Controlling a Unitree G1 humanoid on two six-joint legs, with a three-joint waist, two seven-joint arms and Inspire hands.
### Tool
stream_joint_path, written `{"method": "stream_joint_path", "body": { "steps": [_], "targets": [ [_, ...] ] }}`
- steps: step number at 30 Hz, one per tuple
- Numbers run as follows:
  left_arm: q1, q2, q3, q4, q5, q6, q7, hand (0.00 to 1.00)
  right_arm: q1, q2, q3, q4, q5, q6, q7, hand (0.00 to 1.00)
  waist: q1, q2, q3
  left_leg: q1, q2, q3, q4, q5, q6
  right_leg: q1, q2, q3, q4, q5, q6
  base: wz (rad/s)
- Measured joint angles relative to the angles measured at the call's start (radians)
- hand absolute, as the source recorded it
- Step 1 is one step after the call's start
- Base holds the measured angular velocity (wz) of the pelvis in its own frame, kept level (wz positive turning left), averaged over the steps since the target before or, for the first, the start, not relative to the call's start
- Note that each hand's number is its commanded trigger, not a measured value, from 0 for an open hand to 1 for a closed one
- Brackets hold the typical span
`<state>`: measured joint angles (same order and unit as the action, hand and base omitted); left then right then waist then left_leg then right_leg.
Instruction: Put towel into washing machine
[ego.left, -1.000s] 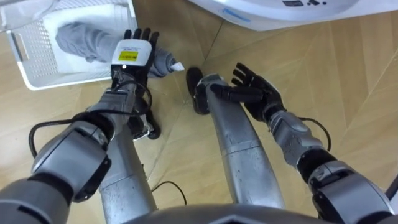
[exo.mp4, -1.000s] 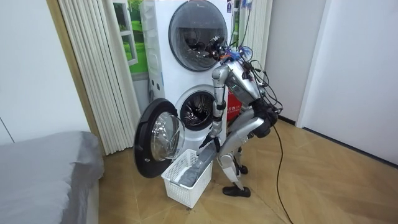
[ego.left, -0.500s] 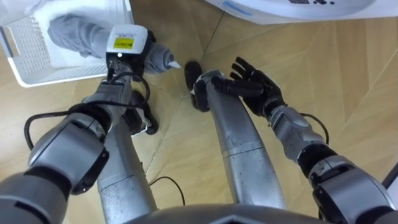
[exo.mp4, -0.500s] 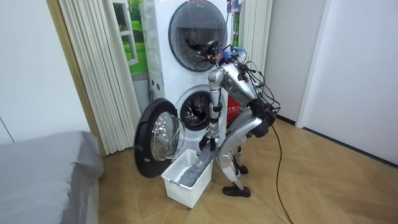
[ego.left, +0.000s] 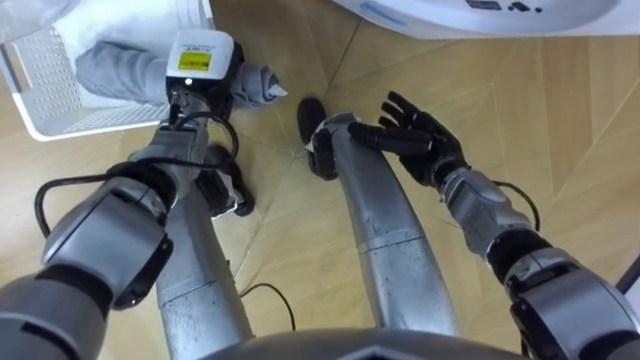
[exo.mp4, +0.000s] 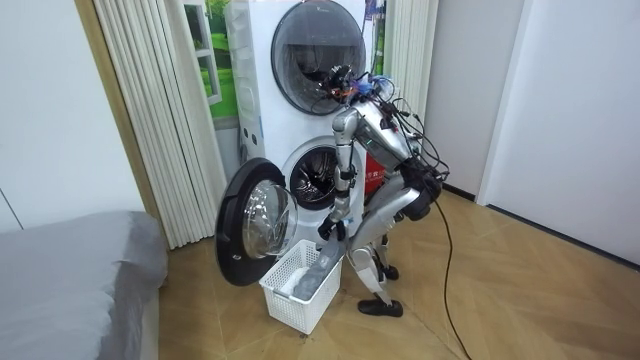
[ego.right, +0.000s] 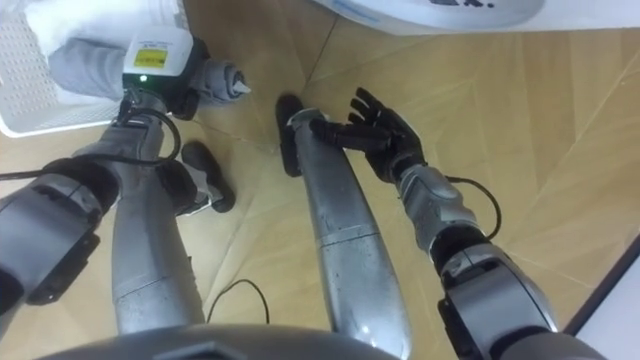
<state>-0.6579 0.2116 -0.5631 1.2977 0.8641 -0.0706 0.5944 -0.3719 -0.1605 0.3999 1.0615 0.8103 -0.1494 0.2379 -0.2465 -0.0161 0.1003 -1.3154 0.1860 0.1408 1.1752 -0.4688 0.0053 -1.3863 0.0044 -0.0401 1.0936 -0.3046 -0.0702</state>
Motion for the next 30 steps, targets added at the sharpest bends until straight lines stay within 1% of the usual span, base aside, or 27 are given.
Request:
{"method": "stream_joint_path", "body": {
  "steps": [4, 6, 7, 8, 10, 13, 14, 17, 19, 20, 21, 22, 23, 24, 25, 26, 27, 28, 29, 30],
  "targets": [
    [0.034, -0.011, -0.009, 0.001, -0.007, -0.01, 0.006, 1.0, 0.009, 0.008, 0.013, 0.019, -0.007, 0.0, -0.019, 0.0, -0.001, -0.003, 0.0007, 0.054, 0.0, 0.004, -0.011, -0.004, 0.001, 0.053, 0.0, 0.001, -0.014, 0.0, 0.002, -0.01],
    [0.062, -0.021, -0.005, 0.009, -0.012, -0.029, 0.006, 1.0, 0.03, 0.013, 0.019, 0.026, -0.032, -0.002, -0.033, 0.0, 0.001, -0.008, 0.0006, 0.116, -0.001, 0.007, -0.034, -0.004, 0.001, 0.115, 0.0, 0.0, -0.036, 0.001, 0.003, 0.0],
    [0.079, -0.025, 0.003, 0.009, -0.033, -0.044, 0.009, 1.0, 0.044, 0.014, 0.027, 0.023, -0.037, -0.003, -0.044, 0.0, 0.003, -0.009, 0.0001, 0.145, -0.001, 0.008, -0.048, -0.004, 0.001, 0.145, 0.0, -0.003, -0.051, 0.002, 0.005, 0.0],
    [0.086, -0.026, 0.008, 0.008, -0.043, -0.051, 0.013, 1.0, 0.051, 0.014, 0.029, 0.024, -0.043, -0.003, -0.049, 0.0, 0.003, -0.01, -0.0003, 0.16, -0.001, 0.009, -0.055, -0.003, 0.0, 0.16, 0.001, -0.003, -0.058, 0.002, 0.005, 0.0],
    [0.106, -0.032, 0.018, 0.007, -0.055, -0.074, 0.027, 1.0, 0.062, 0.016, 0.03, 0.03, -0.11, -0.005, -0.066, 0.0, 0.005, -0.011, -0.0013, 0.218, -0.001, 0.02, -0.099, 0.005, 0.001, 0.217, 0.005, 0.0, -0.105, 0.014, 0.012, -0.08],
    [0.111, -0.034, 0.024, 0.005, -0.104, -0.107, 0.037, 1.0, 0.078, 0.019, 0.04, 0.031, -0.17, -0.006, -0.09, 0.0, 0.005, -0.011, -0.0018, 0.293, -0.006, 0.035, -0.167, 0.022, 0.004, 0.291, 0.003, 0.001, -0.171, 0.028, 0.016, -0.05],
    [0.111, -0.034, 0.025, 0.003, -0.119, -0.111, 0.043, 1.0, 0.08, 0.019, 0.042, 0.031, -0.177, -0.006, -0.093, 0.0, 0.005, -0.012, -0.0022, 0.305, -0.008, 0.038, -0.177, 0.025, 0.005, 0.302, 0.001, 0.004, -0.179, 0.029, 0.018, 0.0],
    [0.129, -0.034, 0.05, -0.019, -0.181, -0.134, 0.055, 1.0, 0.079, 0.023, 0.044, 0.057, -0.219, -0.007, -0.098, 0.0, 0.02, -0.012, -0.0039, 0.374, -0.01, 0.052, -0.216, 0.029, 0.006, 0.366, 0.0, 0.006, -0.217, 0.032, 0.022, -0.08],
    [0.136, -0.04, 0.049, -0.047, -0.231, -0.154, 0.058, 1.0, 0.082, 0.026, 0.048, 0.075, -0.253, -0.007, -0.116, 0.0, 0.036, -0.009, -0.0057, 0.418, -0.011, 0.052, -0.241, 0.033, 0.006, 0.418, -0.007, -0.012, -0.25, 0.032, 0.022, 0.05],
    [0.136, -0.041, 0.049, -0.057, -0.246, -0.158, 0.058, 1.0, 0.082, 0.026, 0.048, 0.075, -0.27, -0.007, -0.121, 0.0, 0.038, -0.009, -0.0059, 0.424, -0.013, 0.051, -0.247, 0.038, 0.007, 0.428, -0.011, -0.018, -0.258, 0.032, 0.022, 0.22],
    [0.137, -0.045, 0.05, -0.075, -0.272, -0.16, 0.056, 1.0, 0.081, 0.027, 0.046, 0.074, -0.298, -0.007, -0.128, 0.0, 0.043, -0.008, -0.0072, 0.442, -0.021, 0.051, -0.263, 0.044, 0.01, 0.448, -0.02, -0.02, -0.27, 0.033, 0.024, 0.21],
    [0.141, -0.047, 0.05, -0.089, -0.289, -0.16, 0.054, 1.0, 0.081, 0.027, 0.046, 0.073, -0.311, -0.007, -0.13, 0.0, 0.049, -0.008, -0.0078, 0.452, -0.025, 0.051, -0.274, 0.049, 0.012, 0.458, -0.022, -0.021, -0.278, 0.034, 0.026, 0.17],
    [0.158, -0.052, 0.047, -0.125, -0.335, -0.162, 0.049, 1.0, 0.082, 0.027, 0.048, 0.07, -0.328, -0.007, -0.132, 0.0, 0.063, -0.007, -0.0093, 0.475, -0.029, 0.054, -0.288, 0.052, 0.013, 0.48, -0.024, -0.023, -0.292, 0.036, 0.03, 0.08],
    [0.174, -0.062, 0.04, -0.151, -0.396, -0.165, 0.041, 1.0, 0.082, 0.029, 0.05, 0.07, -0.337, -0.007, -0.131, 0.0, 0.074, -0.005, -0.0126, 0.496, -0.032, 0.056, -0.3, 0.053, 0.014, 0.502, -0.03, -0.028, -0.298, 0.037, 0.031, 0.04],
    [0.178, -0.066, 0.036, -0.158, -0.424, -0.166, 0.034, 1.0, 0.081, 0.03, 0.05, 0.07, -0.343, -0.007, -0.131, 0.0, 0.081, -0.005, -0.0129, 0.507, -0.035, 0.057, -0.305, 0.053, 0.014, 0.51, -0.035, -0.034, -0.299, 0.037, 0.031, 0.04],
    [0.182, -0.078, 0.031, -0.167, -0.474, -0.169, 0.007, 1.0, 0.077, 0.03, 0.049, 0.069, -0.355, -0.008, -0.131, 0.0, 0.095, 0.001, -0.0184, 0.521, -0.04, 0.058, -0.314, 0.056, 0.017, 0.524, -0.044, -0.045, -0.305, 0.037, 0.031, 0.1],
    [0.188, -0.086, 0.027, -0.18, -0.533, -0.169, -0.03, 1.0, 0.078, 0.031, 0.051, 0.064, -0.371, -0.013, -0.131, 0.0, 0.1, 0.009, -0.0245, 0.529, -0.047, 0.058, -0.328, 0.064, 0.022, 0.533, -0.054, -0.049, -0.314, 0.037, 0.032, 0.21],
    [0.204, -0.091, 0.023, -0.208, -0.607, -0.169, -0.073, 1.0, 0.081, 0.033, 0.051, 0.06, -0.387, -0.014, -0.129, 0.0, 0.103, 0.009, -0.027, 0.543, -0.061, 0.058, -0.346, 0.074, 0.025, 0.542, -0.067, -0.051, -0.317, 0.038, 0.034, 0.24],
    [0.215, -0.092, 0.023, -0.226, -0.643, -0.169, -0.095, 1.0, 0.083, 0.034, 0.049, 0.059, -0.395, -0.014, -0.126, 0.0, 0.105, 0.01, -0.0297, 0.546, -0.062, 0.06, -0.352, 0.079, 0.027, 0.544, -0.072, -0.052, -0.319, 0.039, 0.034, 0.18],
    [0.239, -0.093, 0.024, -0.262, -0.709, -0.169, -0.142, 1.0, 0.085, 0.035, 0.047, 0.059, -0.416, -0.013, -0.125, 0.0, 0.116, 0.013, -0.0323, 0.555, -0.069, 0.061, -0.363, 0.083, 0.028, 0.552, -0.075, -0.051, -0.325, 0.041, 0.038, 0.11]
  ]
}}
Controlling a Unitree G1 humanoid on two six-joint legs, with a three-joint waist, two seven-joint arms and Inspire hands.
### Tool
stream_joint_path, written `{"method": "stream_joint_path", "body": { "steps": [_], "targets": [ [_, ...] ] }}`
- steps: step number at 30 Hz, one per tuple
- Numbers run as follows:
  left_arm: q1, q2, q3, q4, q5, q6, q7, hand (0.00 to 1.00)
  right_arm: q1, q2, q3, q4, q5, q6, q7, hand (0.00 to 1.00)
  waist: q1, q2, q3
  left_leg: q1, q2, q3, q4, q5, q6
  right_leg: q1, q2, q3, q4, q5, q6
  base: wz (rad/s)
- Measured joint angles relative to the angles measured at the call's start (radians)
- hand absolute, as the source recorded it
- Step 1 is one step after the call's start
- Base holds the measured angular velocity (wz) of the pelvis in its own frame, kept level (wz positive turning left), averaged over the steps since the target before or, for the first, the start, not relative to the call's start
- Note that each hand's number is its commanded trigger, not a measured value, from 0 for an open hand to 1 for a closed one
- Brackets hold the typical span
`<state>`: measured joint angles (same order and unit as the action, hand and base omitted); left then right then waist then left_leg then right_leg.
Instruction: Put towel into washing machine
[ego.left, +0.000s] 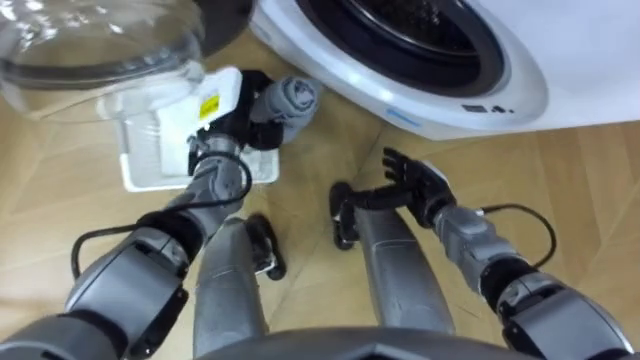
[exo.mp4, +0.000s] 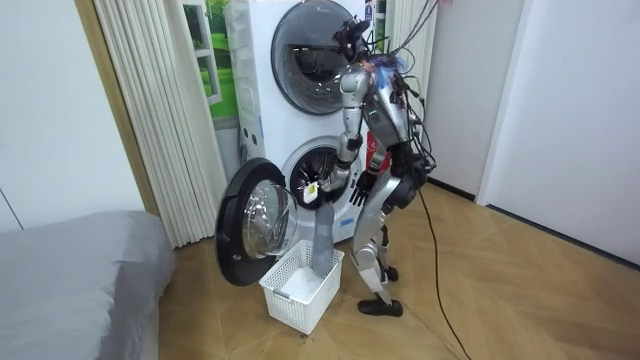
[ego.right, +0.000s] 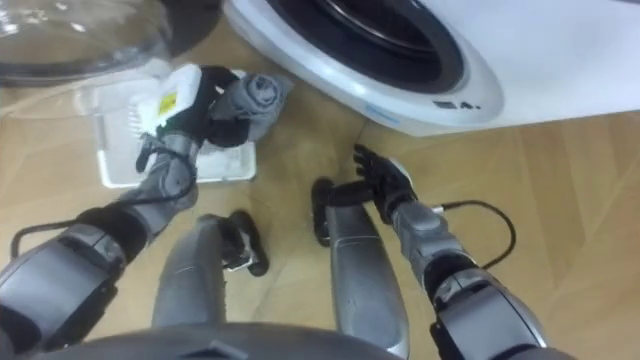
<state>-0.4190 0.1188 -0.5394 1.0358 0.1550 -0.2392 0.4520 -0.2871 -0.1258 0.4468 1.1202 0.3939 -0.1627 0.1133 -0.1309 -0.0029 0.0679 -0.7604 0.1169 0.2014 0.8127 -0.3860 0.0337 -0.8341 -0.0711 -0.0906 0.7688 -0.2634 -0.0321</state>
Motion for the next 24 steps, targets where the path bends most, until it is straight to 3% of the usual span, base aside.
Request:
{"method": "stream_joint_path", "body": {
  "steps": [3, 4, 8, 13, 19, 24],
  "targets": [
    [0.064, 0.003, -0.024, -0.071, -0.189, 0.001, -0.129, 1.0, 0.014, 0.005, 0.003, -0.005, -0.007, 0.003, -0.001, 0.0, 0.015, -0.003, -0.0039, 0.038, -0.011, 0.011, -0.032, 0.014, 0.006, 0.028, -0.014, 0.008, -0.008, 0.003, 0.004, 0.08],
    [0.089, 0.0, -0.028, -0.093, -0.271, 0.001, -0.18, 1.0, 0.025, 0.004, 0.002, -0.015, -0.011, 0.002, 0.002, 0.0, 0.023, 0.0, -0.0124, 0.044, -0.012, 0.012, -0.036, 0.015, 0.007, 0.034, -0.015, 0.004, -0.014, 0.006, 0.006, 0.0],
    [0.124, -0.002, -0.033, -0.113, -0.486, 0.005, -0.317, 1.0, 0.041, 0.004, 0.0, -0.024, -0.009, 0.005, 0.026, 0.0, 0.03, -0.002, -0.0237, 0.063, -0.022, 0.012, -0.06, 0.026, 0.01, 0.05, -0.019, 0.005, -0.029, 0.015, 0.01, 0.02],
    [0.141, -0.002, -0.035, -0.113, -0.72, 0.032, -0.465, 1.0, 0.042, 0.002, -0.001, -0.031, -0.065, 0.023, 0.046, 0.0, 0.031, 0.001, -0.0263, 0.093, -0.024, 0.016, -0.086, 0.035, 0.011, 0.08, -0.017, 0.005, -0.055, 0.03, 0.011, -0.02],
    [0.164, -0.014, -0.04, -0.115, -0.89, 0.103, -0.606, 1.0, 0.052, 0.004, -0.016, -0.042, -0.093, 0.032, 0.064, 0.0, 0.032, 0.005, -0.0328, 0.111, -0.018, 0.013, -0.113, 0.046, 0.009, 0.108, -0.007, -0.001, -0.104, 0.049, 0.012, -0.01],
    [0.185, -0.002, -0.039, -0.209, -0.931, 0.129, -0.689, 1.0, 0.077, -0.004, -0.041, -0.067, -0.122, 0.032, 0.065, 0.0, 0.055, 0.012, -0.0357, 0.113, -0.005, 0.011, -0.119, 0.046, 0.008, 0.123, 0.006, -0.008, -0.138, 0.063, 0.011, -0.04]
  ]
}}
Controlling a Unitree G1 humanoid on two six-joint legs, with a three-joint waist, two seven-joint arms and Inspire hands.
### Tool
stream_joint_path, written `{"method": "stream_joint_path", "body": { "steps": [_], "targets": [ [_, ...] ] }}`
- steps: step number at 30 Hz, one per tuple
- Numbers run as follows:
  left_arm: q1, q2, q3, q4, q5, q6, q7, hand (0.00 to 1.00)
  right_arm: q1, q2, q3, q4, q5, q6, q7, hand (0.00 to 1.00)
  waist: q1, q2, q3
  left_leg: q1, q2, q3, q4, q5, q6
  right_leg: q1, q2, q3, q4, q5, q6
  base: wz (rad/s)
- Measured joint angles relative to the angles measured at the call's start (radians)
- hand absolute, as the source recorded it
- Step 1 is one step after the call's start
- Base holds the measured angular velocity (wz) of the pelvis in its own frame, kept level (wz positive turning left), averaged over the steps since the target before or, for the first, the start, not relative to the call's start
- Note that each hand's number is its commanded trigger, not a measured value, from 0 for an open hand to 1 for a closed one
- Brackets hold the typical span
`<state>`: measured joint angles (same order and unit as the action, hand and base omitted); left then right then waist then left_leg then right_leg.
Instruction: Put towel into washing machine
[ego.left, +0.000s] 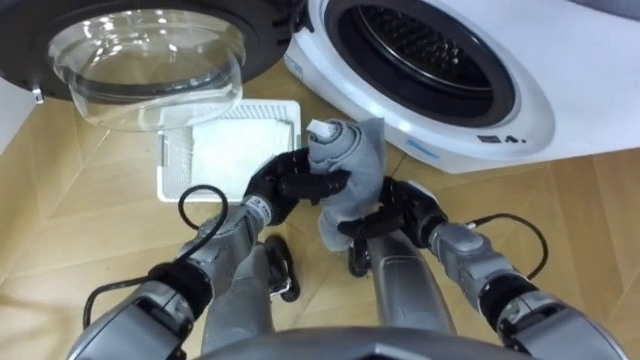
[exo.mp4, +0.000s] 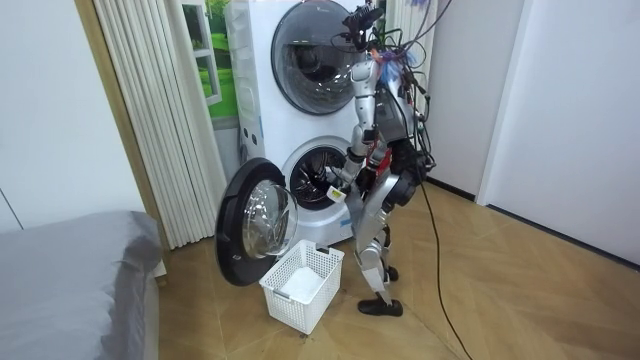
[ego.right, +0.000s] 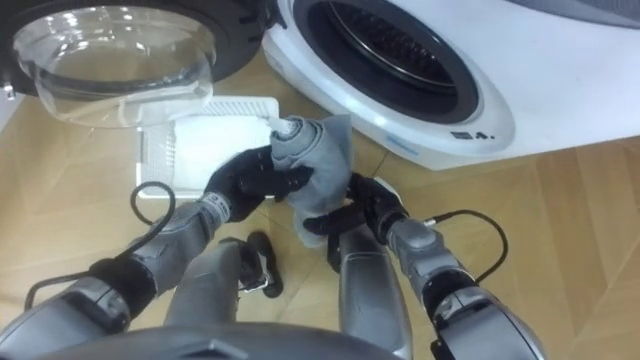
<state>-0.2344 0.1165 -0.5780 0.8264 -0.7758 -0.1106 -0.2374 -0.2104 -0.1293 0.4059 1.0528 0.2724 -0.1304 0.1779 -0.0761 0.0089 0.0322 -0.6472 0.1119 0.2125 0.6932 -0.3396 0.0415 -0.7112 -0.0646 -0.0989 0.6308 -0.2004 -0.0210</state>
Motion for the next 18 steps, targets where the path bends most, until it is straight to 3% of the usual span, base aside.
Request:
{"method": "stream_joint_path", "body": {
  "steps": [4, 7, 8, 9, 18],
  "targets": [
    [0.001, 0.005, 0.0, -0.021, -0.063, 0.018, -0.039, 1.0, -0.005, -0.005, -0.017, -0.008, -0.029, 0.0, 0.0, 0.0, 0.0, 0.023, -0.0036, -0.003, 0.0, -0.006, 0.0, 0.0, 0.0, 0.003, -0.003, -0.015, -0.006, 0.002, 0.0, 0.02],
    [0.0, 0.009, 0.001, -0.021, -0.099, 0.04, -0.061, 1.0, -0.023, -0.009, -0.016, -0.008, -0.038, 0.019, -0.001, 0.0, 0.001, 0.036, -0.0008, -0.003, -0.002, -0.008, -0.002, 0.0, 0.0, 0.002, -0.007, -0.016, -0.001, 0.001, -0.001, 0.02],
    [0.0, 0.009, 0.001, -0.021, -0.099, 0.043, -0.063, 1.0, -0.024, -0.009, -0.016, -0.008, -0.04, 0.024, 0.0, 0.16, 0.001, 0.036, -0.0009, -0.003, -0.002, -0.008, -0.002, 0.0, 0.0, 0.002, -0.007, -0.016, 0.0, 0.0, -0.001, 0.0],
    [0.0, 0.009, 0.002, -0.021, -0.106, 0.051, -0.07, 1.0, -0.026, -0.009, -0.018, -0.008, -0.044, 0.028, 0.0, 1.0, 0.001, 0.036, -0.0009, -0.003, -0.002, -0.008, -0.002, 0.0, -0.001, 0.002, -0.006, -0.016, -0.002, 0.0, -0.001, 0.0],
    [0.001, 0.01, 0.001, -0.026, -0.139, 0.109, -0.138, 1.0, -0.028, -0.025, -0.028, -0.013, -0.076, 0.078, 0.0, 1.0, 0.005, 0.036, -0.001, -0.002, -0.002, -0.006, -0.005, 0.001, -0.001, 0.001, -0.004, -0.011, -0.004, 0.0, -0.001, 0.0]
  ]
}}
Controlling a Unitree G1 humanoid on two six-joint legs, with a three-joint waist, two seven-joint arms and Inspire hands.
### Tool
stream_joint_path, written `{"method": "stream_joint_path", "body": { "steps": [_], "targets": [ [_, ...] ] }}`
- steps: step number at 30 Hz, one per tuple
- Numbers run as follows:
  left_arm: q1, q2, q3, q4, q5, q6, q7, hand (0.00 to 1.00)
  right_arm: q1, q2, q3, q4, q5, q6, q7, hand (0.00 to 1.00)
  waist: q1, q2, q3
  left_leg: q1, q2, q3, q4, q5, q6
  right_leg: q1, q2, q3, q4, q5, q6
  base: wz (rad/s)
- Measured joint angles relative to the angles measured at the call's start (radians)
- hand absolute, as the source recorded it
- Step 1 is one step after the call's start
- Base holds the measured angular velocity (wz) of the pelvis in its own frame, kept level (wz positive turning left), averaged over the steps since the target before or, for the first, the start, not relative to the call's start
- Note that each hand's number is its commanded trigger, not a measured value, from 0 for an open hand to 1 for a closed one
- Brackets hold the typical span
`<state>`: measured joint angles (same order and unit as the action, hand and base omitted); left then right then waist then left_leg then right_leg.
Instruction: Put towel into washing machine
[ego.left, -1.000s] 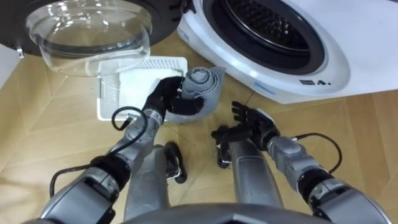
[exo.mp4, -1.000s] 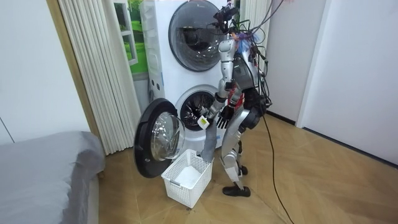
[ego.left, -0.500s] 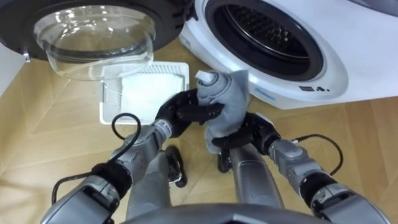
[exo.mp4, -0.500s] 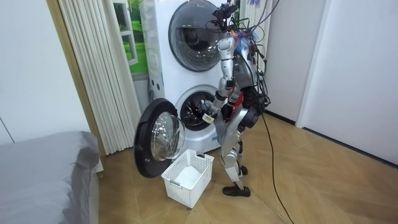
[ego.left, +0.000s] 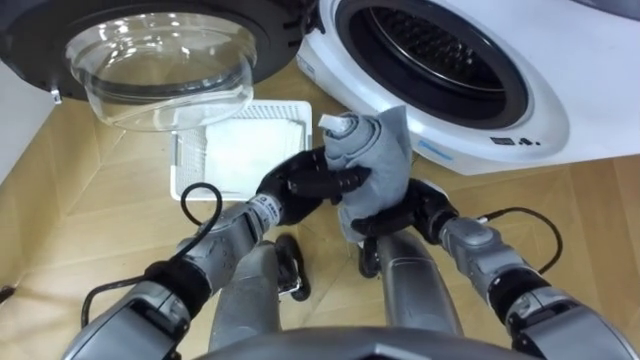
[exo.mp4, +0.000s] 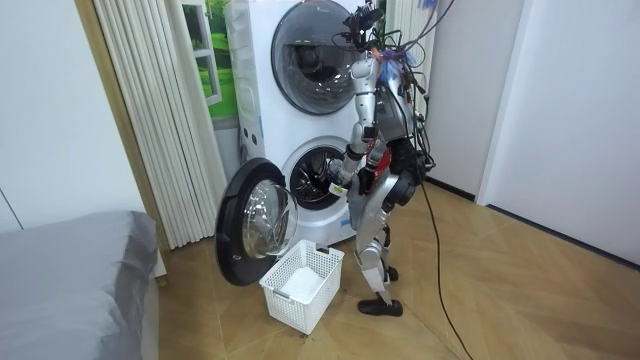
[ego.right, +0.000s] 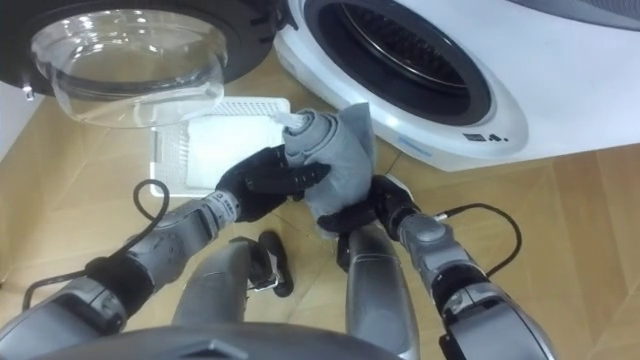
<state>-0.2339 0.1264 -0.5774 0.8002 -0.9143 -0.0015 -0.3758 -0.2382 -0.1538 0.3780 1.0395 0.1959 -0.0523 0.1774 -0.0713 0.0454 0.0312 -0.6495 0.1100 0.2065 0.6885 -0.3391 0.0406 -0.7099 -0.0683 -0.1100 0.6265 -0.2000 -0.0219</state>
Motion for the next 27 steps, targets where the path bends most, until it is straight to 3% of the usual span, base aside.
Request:
{"method": "stream_joint_path", "body": {
  "steps": [7, 8, 17, 20, 27],
  "targets": [
    [-0.001, 0.001, 0.006, -0.017, -0.057, 0.008, -0.014, 0.98, -0.001, -0.003, -0.008, -0.036, -0.026, 0.011, -0.012, 1.0, -0.001, 0.0, -0.0002, 0.002, 0.0, 0.004, -0.002, 0.0, 0.0, -0.001, 0.001, 0.003, 0.0, 0.0, 0.0, 0.0],
    [-0.001, 0.002, 0.007, -0.017, -0.057, 0.008, -0.017, 0.0, -0.001, -0.004, -0.008, -0.036, -0.024, 0.012, -0.012, 1.0, -0.001, 0.0, -0.0002, 0.002, 0.0, 0.004, -0.002, 0.0, 0.0, -0.001, 0.001, 0.003, 0.0, 0.0, 0.0, 0.0],
    [0.005, 0.008, 0.054, -0.017, -0.115, 0.018, -0.036, 0.0, 0.009, 0.006, -0.019, -0.025, 0.045, 0.01, -0.032, 1.0, 0.001, 0.0, -0.0002, 0.007, 0.001, 0.006, -0.008, 0.0, 0.0, 0.002, 0.004, 0.003, -0.006, 0.0, 0.0, 0.0],
    [0.013, 0.007, 0.076, -0.032, -0.099, 0.016, -0.041, 0.0, 0.013, 0.006, -0.03, 0.01, 0.106, 0.01, -0.036, 1.0, 0.026, 0.0, -0.0004, 0.018, -0.001, 0.014, -0.023, 0.002, -0.003, 0.007, 0.009, 0.012, -0.014, 0.003, 0.001, -0.06],
    [0.036, 0.007, 0.142, -0.056, 0.251, 0.0, 0.091, 0.0, 0.022, 0.001, -0.069, 0.025, 0.153, 0.01, -0.078, 1.0, 0.078, 0.0, -0.0001, 0.033, -0.001, 0.017, -0.04, 0.011, -0.008, 0.018, 0.005, 0.005, -0.021, 0.004, -0.001, 0.0]
  ]
}}
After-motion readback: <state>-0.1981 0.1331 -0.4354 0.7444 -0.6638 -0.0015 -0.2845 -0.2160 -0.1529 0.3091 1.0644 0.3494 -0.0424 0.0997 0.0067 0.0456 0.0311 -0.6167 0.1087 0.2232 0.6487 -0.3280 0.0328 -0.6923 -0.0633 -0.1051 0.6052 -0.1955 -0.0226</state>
